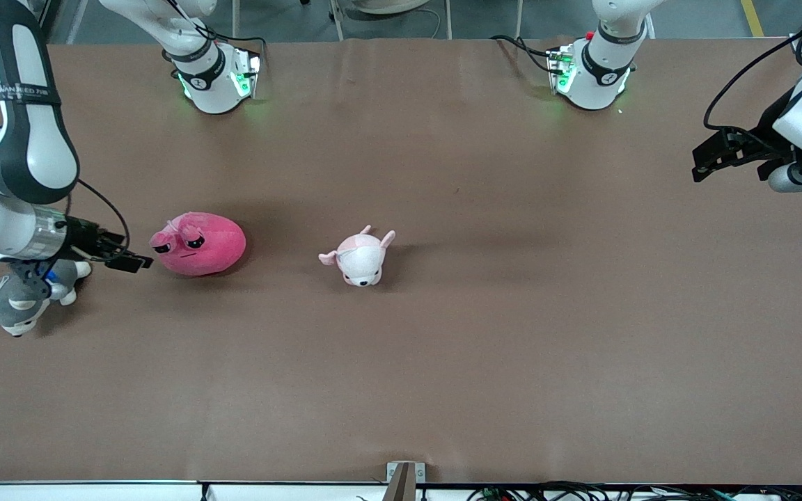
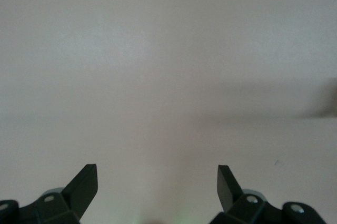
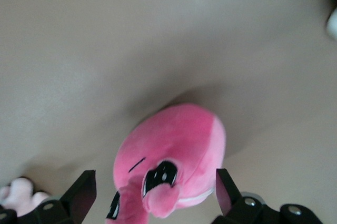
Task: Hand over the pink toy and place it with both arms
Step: 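Lower the pink plush beside the grey cat and open the right gripper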
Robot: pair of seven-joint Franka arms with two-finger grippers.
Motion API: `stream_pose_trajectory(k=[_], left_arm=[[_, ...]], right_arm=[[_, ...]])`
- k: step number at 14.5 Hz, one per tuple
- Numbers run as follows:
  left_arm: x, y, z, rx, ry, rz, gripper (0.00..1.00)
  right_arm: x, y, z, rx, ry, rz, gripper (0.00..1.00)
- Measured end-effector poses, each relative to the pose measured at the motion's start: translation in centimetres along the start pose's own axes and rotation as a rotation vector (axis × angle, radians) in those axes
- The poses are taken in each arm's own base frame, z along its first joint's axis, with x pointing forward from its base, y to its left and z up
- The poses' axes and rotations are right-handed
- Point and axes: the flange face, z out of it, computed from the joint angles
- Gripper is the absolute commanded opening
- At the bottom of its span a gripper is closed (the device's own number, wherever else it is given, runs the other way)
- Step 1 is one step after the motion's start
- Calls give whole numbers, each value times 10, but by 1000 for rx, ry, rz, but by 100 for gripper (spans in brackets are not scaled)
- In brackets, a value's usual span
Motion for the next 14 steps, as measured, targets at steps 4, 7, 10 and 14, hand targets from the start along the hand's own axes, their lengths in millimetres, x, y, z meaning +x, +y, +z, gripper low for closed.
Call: stream_pose_trajectory(k=[4, 7, 10, 14], left_arm=[[0, -17, -5, -47, 33, -19, 100], [1, -25, -6, -47, 40, 18, 100], [2, -32, -7, -47, 45, 17, 100], [2, -33, -8, -47, 47, 15, 100]], right_arm=[[13, -4, -49, -91, 114, -298, 100], [12, -2, -83, -146, 106, -397, 100], [-1, -9, -131, -158, 66, -412, 100], [-20, -30, -169, -159, 68, -443, 100]])
